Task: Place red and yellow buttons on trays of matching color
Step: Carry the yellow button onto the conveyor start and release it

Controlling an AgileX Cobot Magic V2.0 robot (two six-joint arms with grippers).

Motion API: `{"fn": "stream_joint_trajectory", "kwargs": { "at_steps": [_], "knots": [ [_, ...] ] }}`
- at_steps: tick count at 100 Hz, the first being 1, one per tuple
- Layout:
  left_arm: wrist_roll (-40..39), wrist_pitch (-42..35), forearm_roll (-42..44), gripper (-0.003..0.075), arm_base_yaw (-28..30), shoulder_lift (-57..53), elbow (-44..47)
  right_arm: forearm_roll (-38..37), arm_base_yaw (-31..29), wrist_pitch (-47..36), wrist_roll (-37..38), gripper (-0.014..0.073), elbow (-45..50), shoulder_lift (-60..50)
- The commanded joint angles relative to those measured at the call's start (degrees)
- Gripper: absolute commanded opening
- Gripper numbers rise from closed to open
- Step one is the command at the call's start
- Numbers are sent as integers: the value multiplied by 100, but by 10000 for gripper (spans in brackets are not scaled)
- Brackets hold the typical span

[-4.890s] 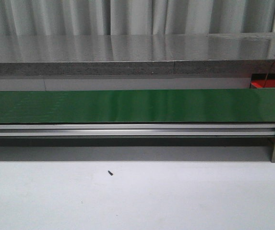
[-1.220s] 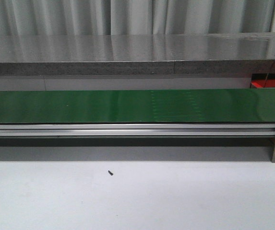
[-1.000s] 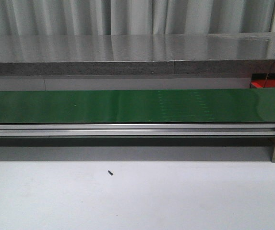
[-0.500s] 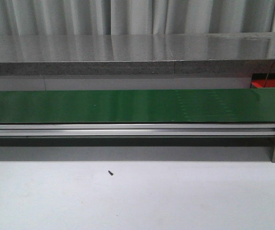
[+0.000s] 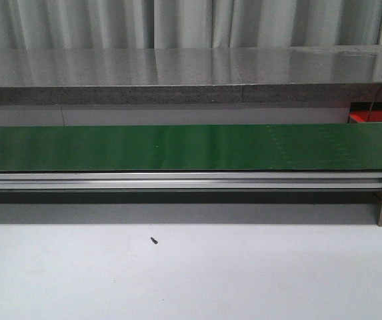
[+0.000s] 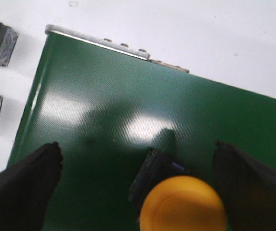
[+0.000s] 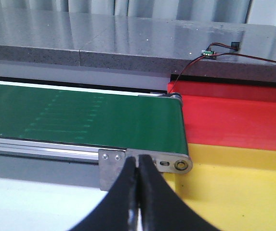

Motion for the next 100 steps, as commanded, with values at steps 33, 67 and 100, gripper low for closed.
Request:
{"fn": "stream_joint_trajectory", "kwargs": {
  "at_steps": [33, 67, 100],
  "knots": [
    [22, -97, 367, 630, 251, -1342, -260, -45, -34, -488, 4, -69, -107, -74],
    [-45, 190, 643, 630, 1694, -1533, -163, -45, -34, -488, 4, -69, -107, -74],
    [-323, -641, 693, 629, 2905, -1509, 812, -45, -34, -488, 4, -69, -107, -74]
  ]
}}
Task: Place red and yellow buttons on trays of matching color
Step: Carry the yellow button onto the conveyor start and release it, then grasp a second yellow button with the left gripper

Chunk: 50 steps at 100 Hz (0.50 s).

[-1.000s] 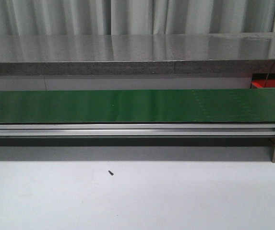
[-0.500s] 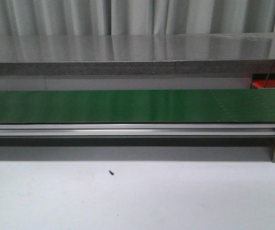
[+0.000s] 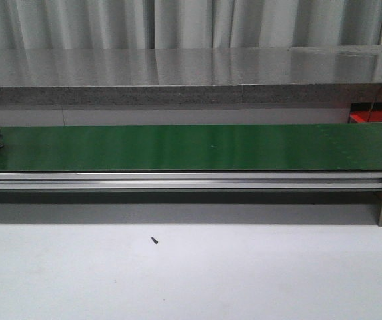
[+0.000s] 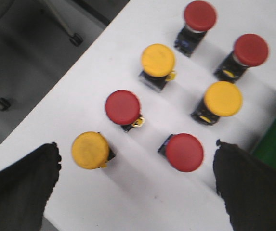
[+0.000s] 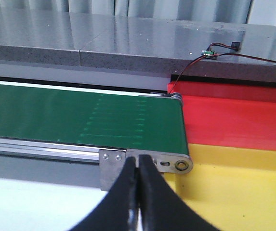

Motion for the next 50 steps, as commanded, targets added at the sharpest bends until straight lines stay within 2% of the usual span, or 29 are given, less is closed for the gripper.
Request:
{"fn": "stream_joint_trajectory", "kwargs": {
  "at_steps": [1, 19, 50],
  "knots": [
    [-208, -616, 1, 629, 244, -242, 139, -45, -34, -488, 4, -69, -107, -74],
    [-441, -1127, 4, 629, 468, -98, 605, -45, -34, -488, 4, -69, -107, -74],
    [-455, -1261, 14, 629, 468, 478, 632, -45, -34, -482, 4, -69, -107, -74]
  ]
}}
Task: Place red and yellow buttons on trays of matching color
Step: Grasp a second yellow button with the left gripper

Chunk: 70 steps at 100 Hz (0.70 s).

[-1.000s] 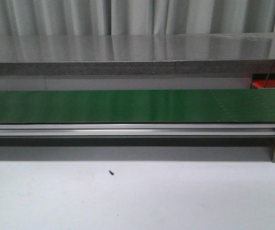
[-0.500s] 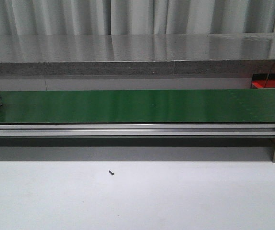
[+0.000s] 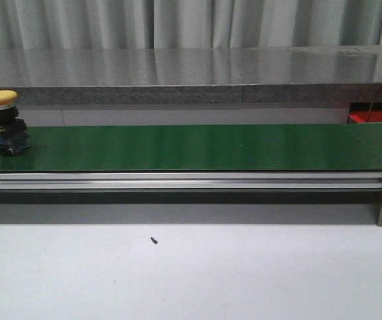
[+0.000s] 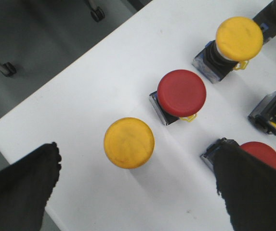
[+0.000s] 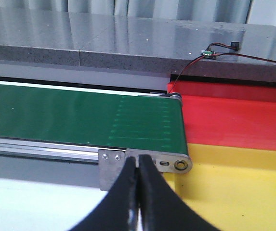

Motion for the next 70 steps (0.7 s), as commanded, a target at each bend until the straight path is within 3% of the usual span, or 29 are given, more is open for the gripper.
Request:
{"fn": "stream_joint_trajectory", "kwargs": {
  "at_steps": [1, 70],
  "knots": [
    [-86, -293, 1, 629, 14, -15, -139, -45, -34, -482, 4, -69, -107, -74],
    [-86, -909, -18, 628, 14, 935, -139, -45, -34, -482, 4, -69, -107, -74]
  ]
}}
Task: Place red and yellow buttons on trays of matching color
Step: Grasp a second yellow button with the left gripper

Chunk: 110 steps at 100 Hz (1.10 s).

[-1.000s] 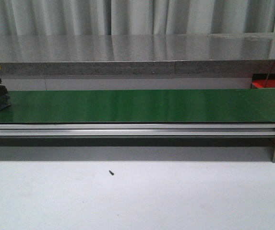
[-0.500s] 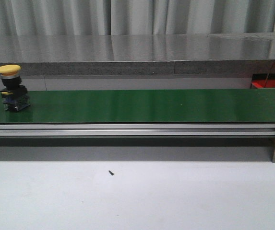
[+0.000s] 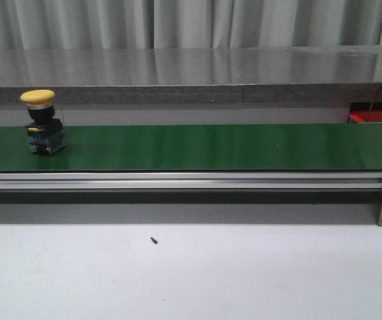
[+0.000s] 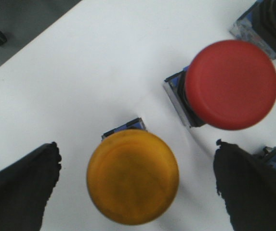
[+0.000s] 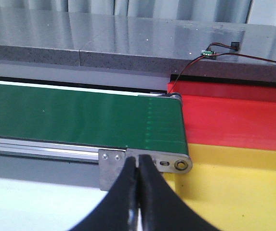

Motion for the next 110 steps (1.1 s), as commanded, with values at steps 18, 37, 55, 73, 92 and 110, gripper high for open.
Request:
{"fn": "stream_joint_trajectory", "kwargs": {
  "at_steps": [18, 37, 55, 73, 92, 110],
  "knots": [
    [-64, -548, -18, 586, 14, -213, -145, -45, -34, -482, 4, -69, -107, -74],
    [-64, -576, -48, 501, 14, -213, -145, -45, -34, -482, 4, -69, -107, -74],
    [-64, -576, -83, 411, 14, -213, -145, -45, -34, -482, 4, -69, -107, -74],
    [-64, -525, -83, 270, 14, -213, -145, -45, -34, -482, 4, -69, -107, -74],
    [-64, -122, -230, 135, 14, -240, -145, -45, -34, -482, 4, -69, -107, -74],
    [-64, 221, -300, 102, -38, -523, -145, -45, -34, -482, 4, -69, -107, -74]
  ]
}}
